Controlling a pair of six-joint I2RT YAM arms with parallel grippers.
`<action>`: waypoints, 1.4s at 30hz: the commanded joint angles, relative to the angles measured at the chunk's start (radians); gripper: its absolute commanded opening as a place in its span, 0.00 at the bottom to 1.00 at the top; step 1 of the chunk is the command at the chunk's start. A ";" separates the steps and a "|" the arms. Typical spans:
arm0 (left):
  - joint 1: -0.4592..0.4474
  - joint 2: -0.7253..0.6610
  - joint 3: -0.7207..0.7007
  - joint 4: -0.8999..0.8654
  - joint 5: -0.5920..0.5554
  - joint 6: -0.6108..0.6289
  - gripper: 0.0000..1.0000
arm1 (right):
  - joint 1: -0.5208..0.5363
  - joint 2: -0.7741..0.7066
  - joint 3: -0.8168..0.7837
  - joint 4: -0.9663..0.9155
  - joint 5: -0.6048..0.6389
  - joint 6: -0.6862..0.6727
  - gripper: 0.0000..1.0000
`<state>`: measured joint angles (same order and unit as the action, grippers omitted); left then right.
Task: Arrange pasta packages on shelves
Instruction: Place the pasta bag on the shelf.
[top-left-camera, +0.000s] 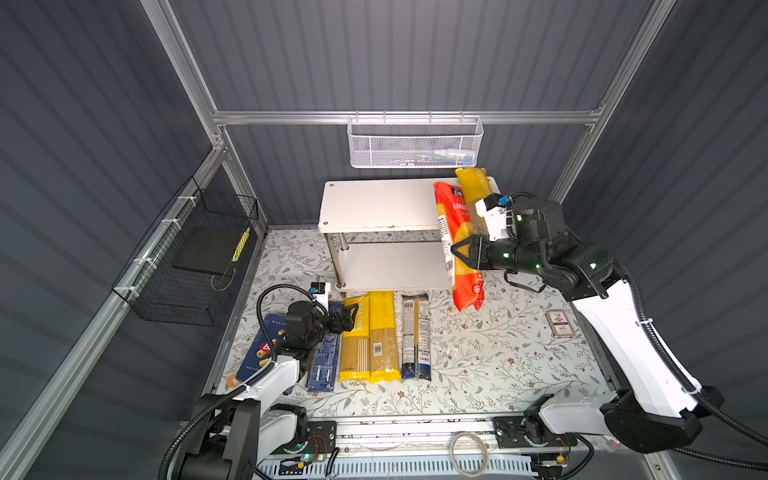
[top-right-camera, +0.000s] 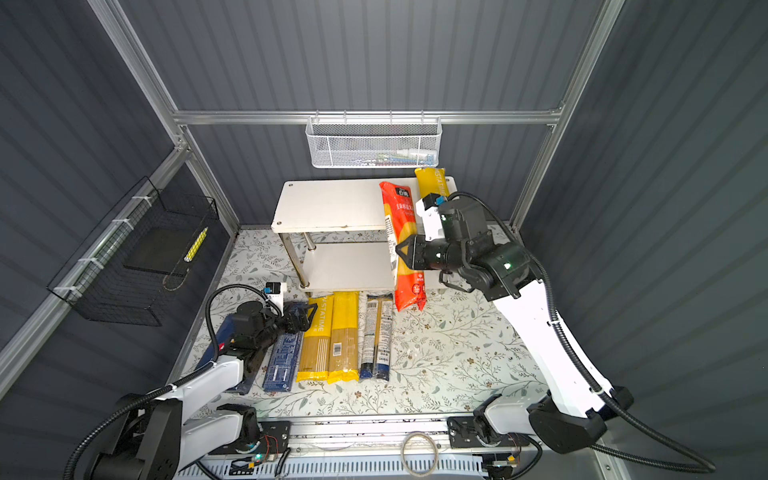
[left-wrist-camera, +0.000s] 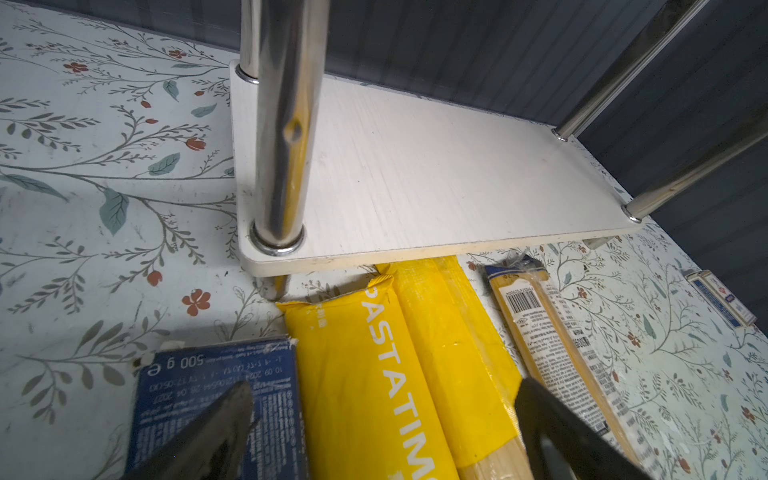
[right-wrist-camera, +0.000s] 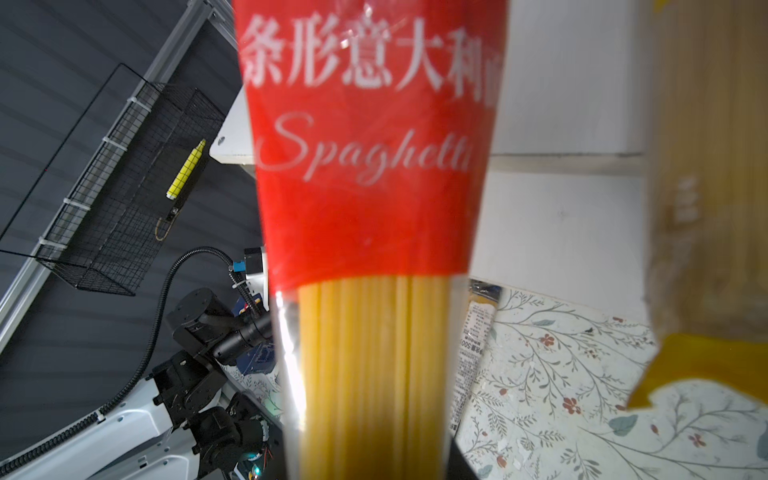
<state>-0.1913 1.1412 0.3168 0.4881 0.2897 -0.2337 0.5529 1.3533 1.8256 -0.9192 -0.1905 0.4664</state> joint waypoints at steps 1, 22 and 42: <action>-0.008 -0.013 0.001 0.005 0.013 0.001 1.00 | -0.020 0.052 0.111 0.048 -0.016 -0.043 0.29; -0.008 -0.015 -0.003 0.006 0.014 0.002 0.99 | -0.138 0.293 0.435 -0.051 0.025 -0.115 0.29; -0.008 -0.020 -0.002 0.005 0.013 0.002 0.99 | -0.177 0.442 0.526 0.061 -0.056 -0.051 0.28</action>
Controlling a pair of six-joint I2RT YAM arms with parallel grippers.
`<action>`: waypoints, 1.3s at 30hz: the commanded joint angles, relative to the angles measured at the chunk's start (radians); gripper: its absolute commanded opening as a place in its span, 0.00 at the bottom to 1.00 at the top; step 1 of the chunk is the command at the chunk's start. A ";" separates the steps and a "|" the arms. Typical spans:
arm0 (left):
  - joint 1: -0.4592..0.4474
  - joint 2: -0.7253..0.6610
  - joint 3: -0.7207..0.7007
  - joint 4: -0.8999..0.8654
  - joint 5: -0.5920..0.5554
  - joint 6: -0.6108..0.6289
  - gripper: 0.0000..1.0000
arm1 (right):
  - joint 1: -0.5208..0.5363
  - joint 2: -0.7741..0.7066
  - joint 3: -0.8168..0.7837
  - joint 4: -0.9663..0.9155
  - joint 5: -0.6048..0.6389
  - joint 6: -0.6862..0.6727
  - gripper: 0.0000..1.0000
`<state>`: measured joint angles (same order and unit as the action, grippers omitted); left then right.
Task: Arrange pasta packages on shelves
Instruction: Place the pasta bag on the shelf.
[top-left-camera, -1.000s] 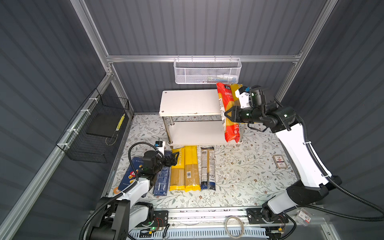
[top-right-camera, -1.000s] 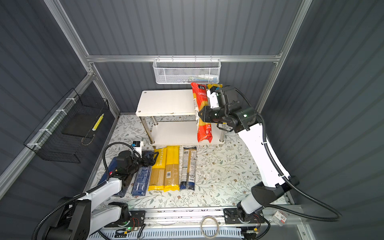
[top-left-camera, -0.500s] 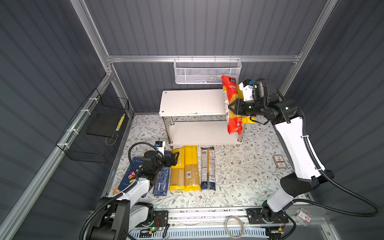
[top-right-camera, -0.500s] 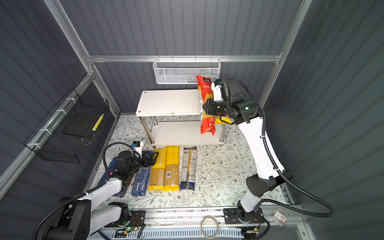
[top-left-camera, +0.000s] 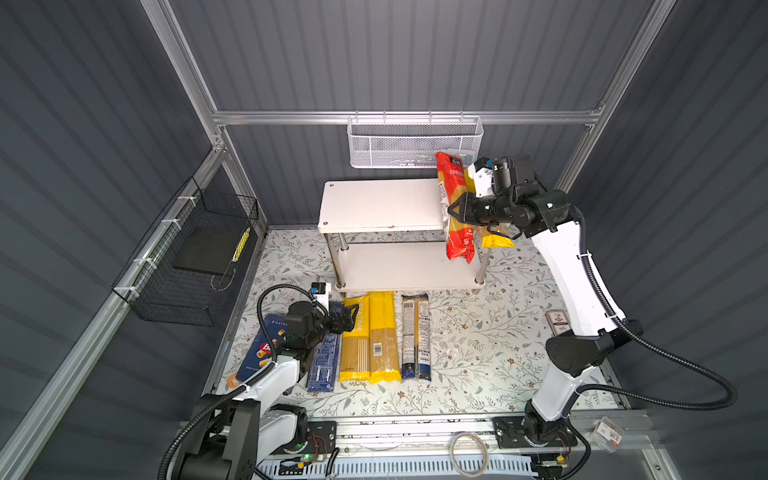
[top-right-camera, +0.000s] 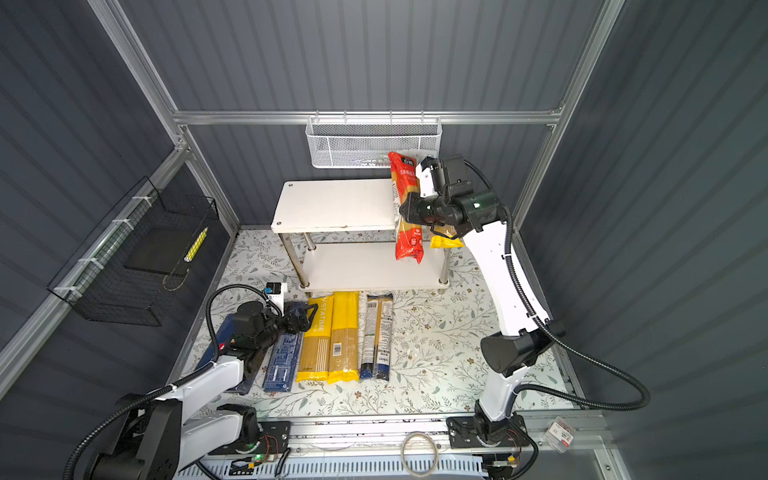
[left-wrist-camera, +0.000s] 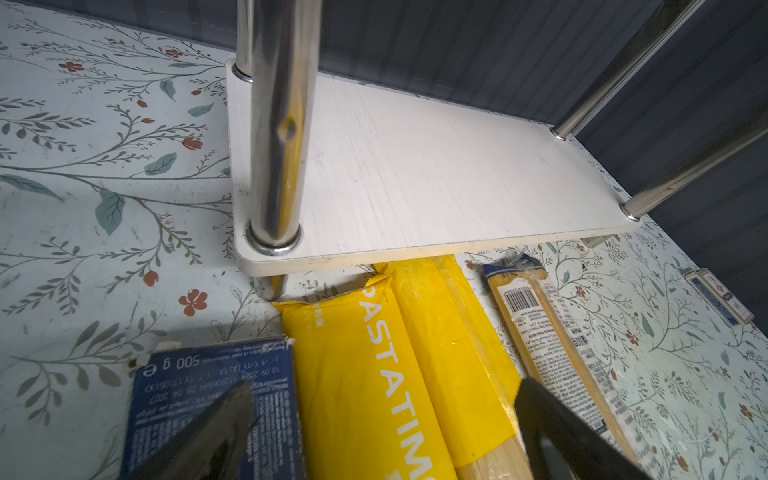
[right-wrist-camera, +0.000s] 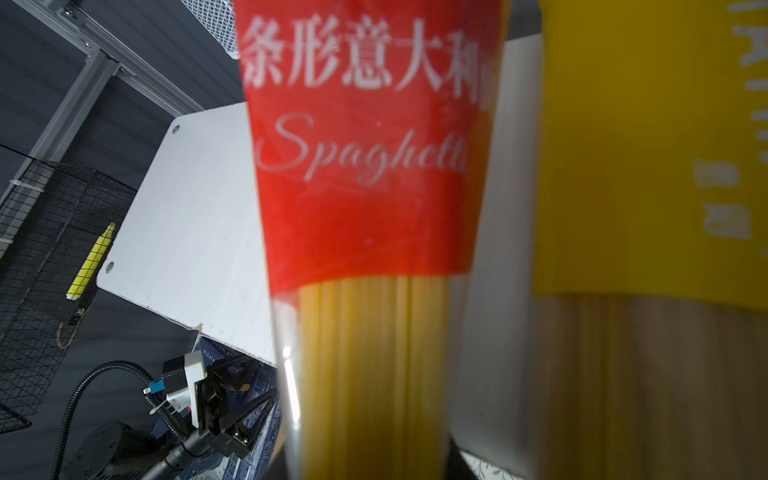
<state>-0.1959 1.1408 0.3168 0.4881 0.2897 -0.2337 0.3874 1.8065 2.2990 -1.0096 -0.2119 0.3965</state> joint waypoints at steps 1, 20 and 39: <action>-0.004 -0.019 -0.003 0.005 0.012 -0.001 1.00 | -0.013 -0.003 0.059 0.153 -0.036 0.022 0.28; -0.004 -0.021 -0.004 0.003 0.008 -0.001 1.00 | -0.035 0.040 0.056 0.189 -0.080 0.061 0.42; -0.004 -0.021 -0.004 0.006 0.006 -0.001 1.00 | 0.060 -0.087 0.096 -0.038 0.009 -0.089 0.77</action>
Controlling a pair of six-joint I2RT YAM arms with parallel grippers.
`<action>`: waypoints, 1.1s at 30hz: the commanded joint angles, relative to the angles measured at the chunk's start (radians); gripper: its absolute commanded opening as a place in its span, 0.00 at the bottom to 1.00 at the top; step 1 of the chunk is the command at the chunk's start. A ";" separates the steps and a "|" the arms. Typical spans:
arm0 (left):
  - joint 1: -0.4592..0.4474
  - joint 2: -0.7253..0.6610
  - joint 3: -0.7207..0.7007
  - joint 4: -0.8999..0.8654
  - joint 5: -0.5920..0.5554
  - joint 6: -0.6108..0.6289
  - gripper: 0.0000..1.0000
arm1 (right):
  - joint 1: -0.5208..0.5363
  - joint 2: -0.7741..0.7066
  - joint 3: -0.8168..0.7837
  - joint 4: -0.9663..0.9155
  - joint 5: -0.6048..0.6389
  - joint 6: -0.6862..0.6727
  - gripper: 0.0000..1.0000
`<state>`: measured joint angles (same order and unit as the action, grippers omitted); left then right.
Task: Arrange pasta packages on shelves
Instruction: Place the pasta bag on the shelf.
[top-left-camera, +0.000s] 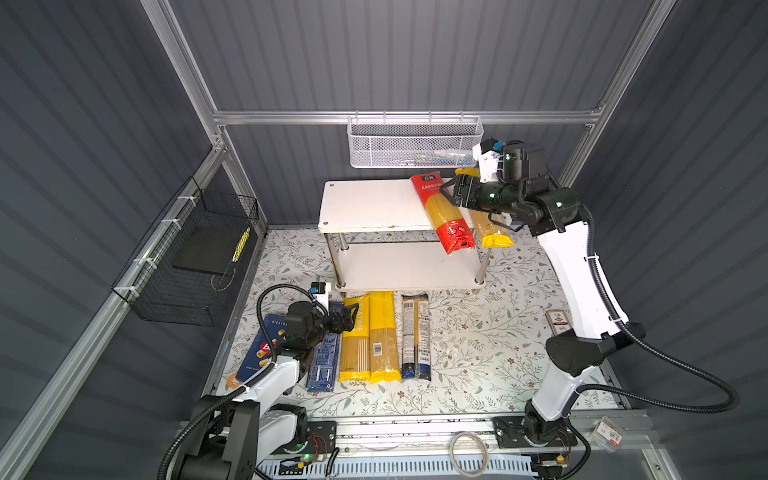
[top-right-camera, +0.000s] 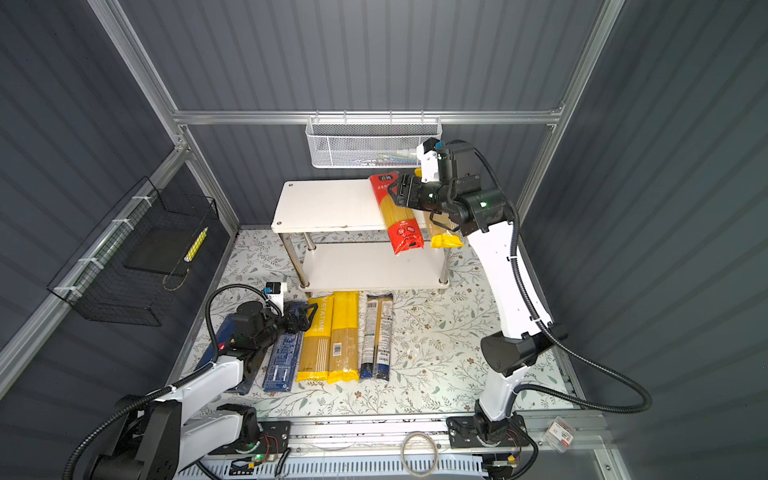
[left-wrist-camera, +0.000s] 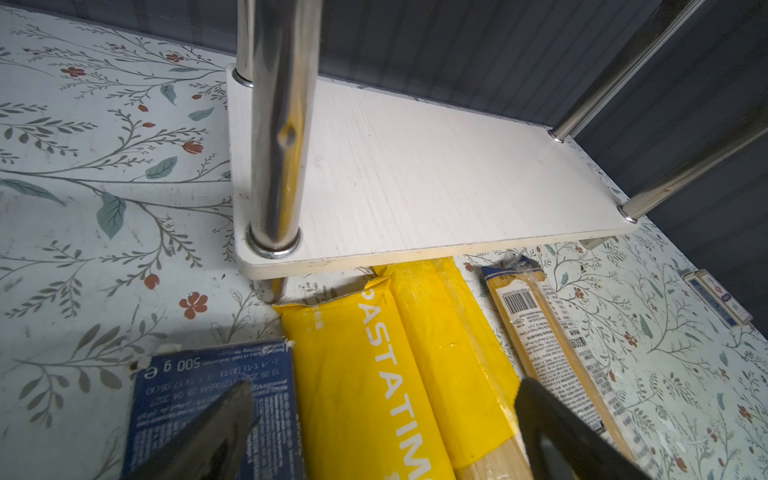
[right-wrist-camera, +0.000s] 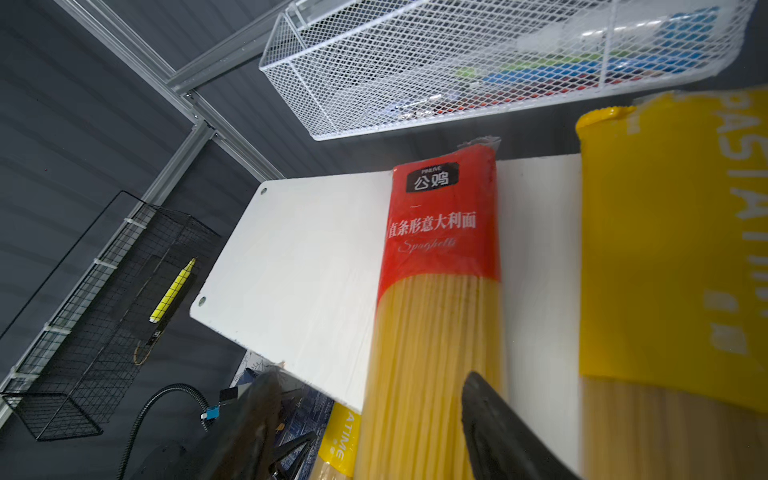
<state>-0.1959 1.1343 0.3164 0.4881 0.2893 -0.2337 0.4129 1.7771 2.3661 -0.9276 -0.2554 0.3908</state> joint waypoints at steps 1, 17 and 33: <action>-0.004 -0.013 -0.004 0.004 0.006 -0.001 1.00 | 0.046 -0.071 0.026 -0.163 0.083 -0.101 0.78; -0.004 -0.001 0.002 0.006 0.008 -0.001 1.00 | 0.121 -0.213 -0.206 -0.374 0.121 -0.251 0.96; -0.005 -0.002 0.001 0.004 0.008 -0.001 1.00 | 0.128 -0.144 -0.186 -0.360 0.121 -0.259 0.99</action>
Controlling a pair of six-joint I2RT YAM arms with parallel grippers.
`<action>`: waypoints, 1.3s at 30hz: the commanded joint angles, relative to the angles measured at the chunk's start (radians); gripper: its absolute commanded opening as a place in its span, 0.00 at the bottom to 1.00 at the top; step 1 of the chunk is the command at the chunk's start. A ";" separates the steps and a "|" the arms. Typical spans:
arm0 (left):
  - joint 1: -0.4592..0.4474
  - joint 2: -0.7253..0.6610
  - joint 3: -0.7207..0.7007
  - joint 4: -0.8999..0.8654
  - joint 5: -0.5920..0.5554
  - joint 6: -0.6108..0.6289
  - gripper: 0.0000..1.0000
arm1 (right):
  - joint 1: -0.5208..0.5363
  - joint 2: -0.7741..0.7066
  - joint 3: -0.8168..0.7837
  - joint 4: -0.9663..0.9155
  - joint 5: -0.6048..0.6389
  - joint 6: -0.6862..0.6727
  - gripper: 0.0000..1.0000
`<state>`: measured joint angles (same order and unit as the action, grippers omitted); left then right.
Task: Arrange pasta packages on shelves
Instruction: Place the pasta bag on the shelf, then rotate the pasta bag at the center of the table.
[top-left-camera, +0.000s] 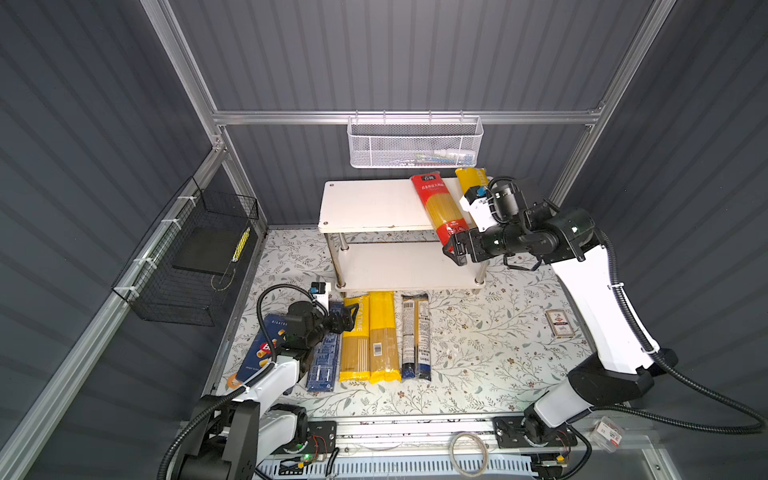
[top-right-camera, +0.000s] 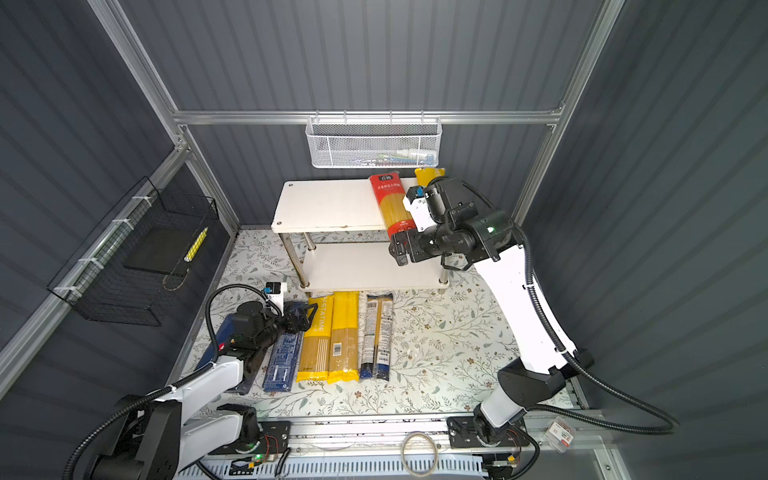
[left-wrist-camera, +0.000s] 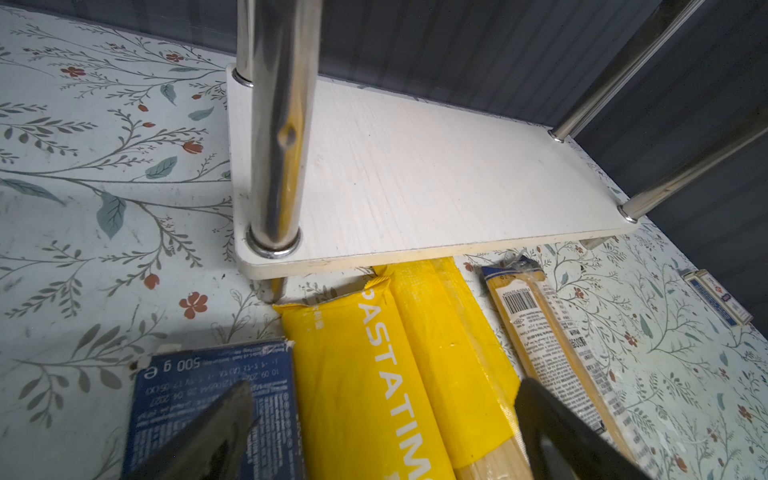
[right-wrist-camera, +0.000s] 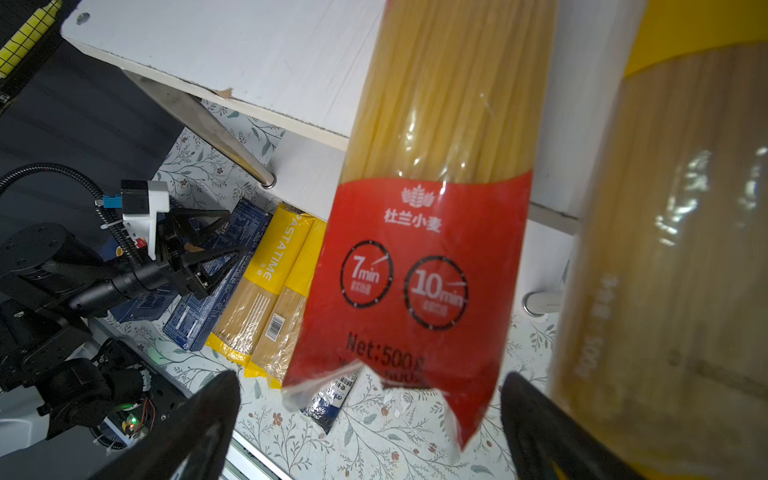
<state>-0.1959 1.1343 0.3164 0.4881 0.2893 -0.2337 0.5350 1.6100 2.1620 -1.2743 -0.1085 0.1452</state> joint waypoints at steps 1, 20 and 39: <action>-0.005 -0.001 0.001 0.003 0.007 -0.001 0.99 | 0.012 0.026 0.020 -0.011 -0.042 -0.015 0.99; -0.005 -0.004 0.003 0.000 0.003 -0.003 1.00 | 0.069 0.024 0.022 0.012 -0.012 -0.040 0.99; -0.005 0.002 0.007 -0.014 -0.015 -0.010 1.00 | 0.095 -0.275 -0.420 0.266 -0.158 -0.057 0.99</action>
<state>-0.1967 1.1347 0.3164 0.4873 0.2810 -0.2340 0.6273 1.3838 1.8034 -1.0630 -0.2092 0.0990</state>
